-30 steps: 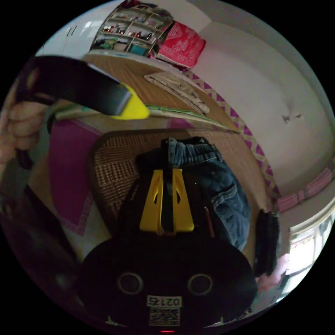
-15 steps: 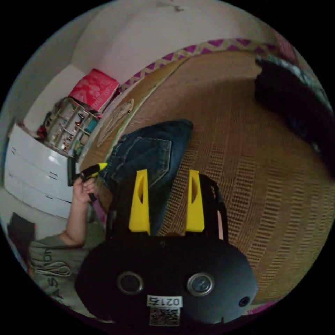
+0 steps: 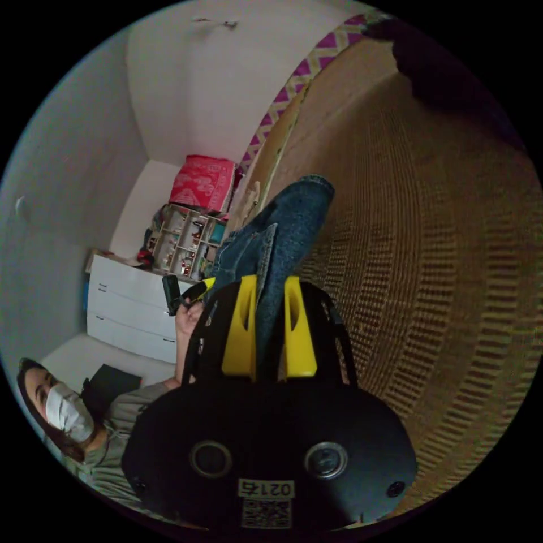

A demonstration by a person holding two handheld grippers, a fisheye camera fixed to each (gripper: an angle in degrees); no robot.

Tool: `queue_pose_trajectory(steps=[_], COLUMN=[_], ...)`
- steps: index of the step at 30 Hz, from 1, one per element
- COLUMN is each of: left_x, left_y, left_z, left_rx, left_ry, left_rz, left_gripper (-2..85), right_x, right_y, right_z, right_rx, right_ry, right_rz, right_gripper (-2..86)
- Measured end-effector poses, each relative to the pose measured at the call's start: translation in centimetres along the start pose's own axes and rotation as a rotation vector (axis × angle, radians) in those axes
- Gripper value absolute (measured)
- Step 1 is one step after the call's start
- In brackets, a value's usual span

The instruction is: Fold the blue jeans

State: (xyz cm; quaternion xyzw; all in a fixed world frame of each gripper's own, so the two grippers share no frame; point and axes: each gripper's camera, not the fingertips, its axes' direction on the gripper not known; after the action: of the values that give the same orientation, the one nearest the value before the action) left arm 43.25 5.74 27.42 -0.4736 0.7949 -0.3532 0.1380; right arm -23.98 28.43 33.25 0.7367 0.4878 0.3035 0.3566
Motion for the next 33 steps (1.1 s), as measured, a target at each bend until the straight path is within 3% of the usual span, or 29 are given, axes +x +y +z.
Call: queue_pose_trajectory(steps=[7,11,15,17,19,24,30,33], left_x=[12.6,18.4,18.8,18.2,17.6,17.2,15.9,13.4], left_y=[-14.2,-22.8,-26.3,-25.3,-23.9,-18.4,-10.3,-5.0], left_z=[9.9,18.4,25.8,28.0,28.6,24.8,15.9,10.8], left_rx=[0.003,-0.012,-0.036,-0.004,-0.032,-0.010,0.040,0.157], left_ry=[0.160,0.237,0.193,0.028,0.006,-0.034,-0.240,-0.511], left_rz=[0.202,0.222,0.185,0.225,0.273,0.411,0.428,0.378], left_gripper=[5.8,6.4,7.7,9.0,9.8,8.6,3.4,0.3], right_x=[-4.4,-3.8,1.1,5.3,7.4,3.9,-3.6,-6.4], right_y=[-5.4,-10.9,-14.9,-15.7,-15.4,-12.0,-6.2,-3.3], right_z=[-17.1,-25.4,-27.5,-25.9,-23.9,-16.2,1.7,12.7], right_rx=[0.228,0.320,0.332,0.310,0.258,0.256,0.135,0.052], right_ry=[0.221,0.375,0.586,0.818,0.894,1.016,0.960,0.874], right_rz=[-0.160,-0.146,-0.056,0.013,0.038,-0.210,-0.630,-0.844], right_gripper=[7.8,8.4,13.1,16.6,16.6,15.7,12.8,9.5])
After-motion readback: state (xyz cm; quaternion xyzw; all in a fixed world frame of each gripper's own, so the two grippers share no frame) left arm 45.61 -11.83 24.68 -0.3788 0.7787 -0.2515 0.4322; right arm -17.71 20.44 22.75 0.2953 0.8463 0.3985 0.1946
